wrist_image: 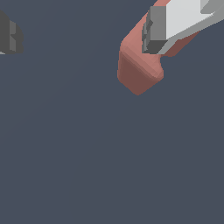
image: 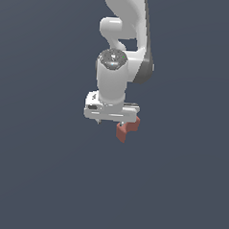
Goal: Pick up the object and move it to a goal position.
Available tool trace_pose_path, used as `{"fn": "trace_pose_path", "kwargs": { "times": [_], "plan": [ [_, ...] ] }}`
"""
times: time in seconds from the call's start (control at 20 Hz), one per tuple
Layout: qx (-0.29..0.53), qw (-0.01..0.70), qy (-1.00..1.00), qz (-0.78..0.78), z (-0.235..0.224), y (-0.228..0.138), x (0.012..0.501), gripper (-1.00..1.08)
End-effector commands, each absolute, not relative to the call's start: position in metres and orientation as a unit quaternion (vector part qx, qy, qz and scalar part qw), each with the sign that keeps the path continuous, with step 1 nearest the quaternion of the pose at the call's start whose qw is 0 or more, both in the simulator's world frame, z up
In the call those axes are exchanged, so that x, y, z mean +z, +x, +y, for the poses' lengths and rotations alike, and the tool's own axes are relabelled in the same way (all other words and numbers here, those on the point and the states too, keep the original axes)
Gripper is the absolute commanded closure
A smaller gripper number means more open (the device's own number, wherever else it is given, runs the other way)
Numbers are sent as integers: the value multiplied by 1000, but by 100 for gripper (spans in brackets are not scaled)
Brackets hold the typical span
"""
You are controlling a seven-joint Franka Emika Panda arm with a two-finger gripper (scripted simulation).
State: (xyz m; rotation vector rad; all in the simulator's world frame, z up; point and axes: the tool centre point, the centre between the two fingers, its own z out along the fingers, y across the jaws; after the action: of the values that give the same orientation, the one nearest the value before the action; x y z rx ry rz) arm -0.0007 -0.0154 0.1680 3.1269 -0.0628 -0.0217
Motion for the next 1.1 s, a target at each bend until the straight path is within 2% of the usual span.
{"fn": "trace_pose_path", "kwargs": {
  "times": [0.0,1.05],
  "plan": [
    [-7,7,1000,-29,-13,-2,167,-92],
    [-2,4,976,-218,36,-25,155,-92]
  ]
}}
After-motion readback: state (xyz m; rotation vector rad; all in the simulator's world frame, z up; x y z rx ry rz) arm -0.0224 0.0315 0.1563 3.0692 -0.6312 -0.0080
